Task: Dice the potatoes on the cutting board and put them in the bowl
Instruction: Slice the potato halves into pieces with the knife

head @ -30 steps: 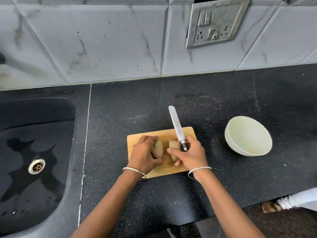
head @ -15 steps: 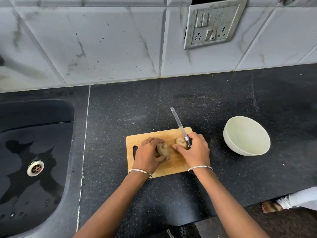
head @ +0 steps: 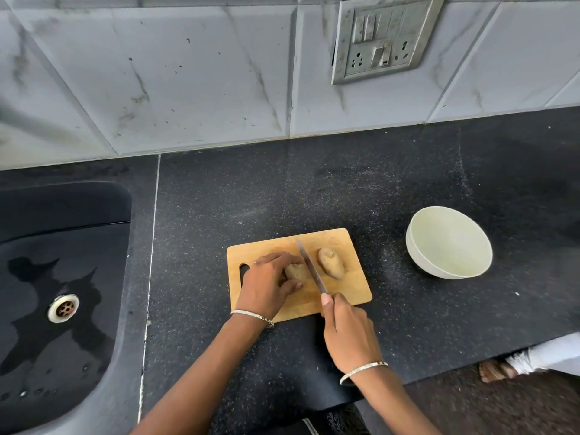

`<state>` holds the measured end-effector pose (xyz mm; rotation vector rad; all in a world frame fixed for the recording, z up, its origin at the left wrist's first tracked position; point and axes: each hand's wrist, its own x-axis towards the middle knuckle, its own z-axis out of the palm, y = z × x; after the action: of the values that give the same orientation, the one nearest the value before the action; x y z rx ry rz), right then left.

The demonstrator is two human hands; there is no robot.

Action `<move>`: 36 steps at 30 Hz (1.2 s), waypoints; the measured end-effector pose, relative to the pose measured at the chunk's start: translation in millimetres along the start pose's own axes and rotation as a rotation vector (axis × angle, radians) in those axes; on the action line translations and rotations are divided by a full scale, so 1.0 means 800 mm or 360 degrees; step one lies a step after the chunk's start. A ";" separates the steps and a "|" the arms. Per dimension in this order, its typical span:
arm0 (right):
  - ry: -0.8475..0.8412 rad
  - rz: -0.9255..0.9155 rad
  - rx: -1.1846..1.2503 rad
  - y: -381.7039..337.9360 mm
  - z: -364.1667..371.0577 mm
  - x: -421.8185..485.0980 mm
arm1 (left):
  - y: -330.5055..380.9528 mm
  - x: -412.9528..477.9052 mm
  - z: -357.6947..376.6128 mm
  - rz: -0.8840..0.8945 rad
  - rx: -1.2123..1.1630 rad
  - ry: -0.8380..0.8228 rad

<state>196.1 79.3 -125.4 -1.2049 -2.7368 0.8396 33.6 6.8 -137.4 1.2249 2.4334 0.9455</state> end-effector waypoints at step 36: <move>-0.0033 0.0079 -0.0319 -0.030 0.010 0.000 | -0.002 0.001 0.002 -0.0093 -0.0143 0.0092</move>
<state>177.9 62.5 -120.6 -1.3087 -2.8765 0.5956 32.7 6.9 -139.6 1.1050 2.4278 1.0751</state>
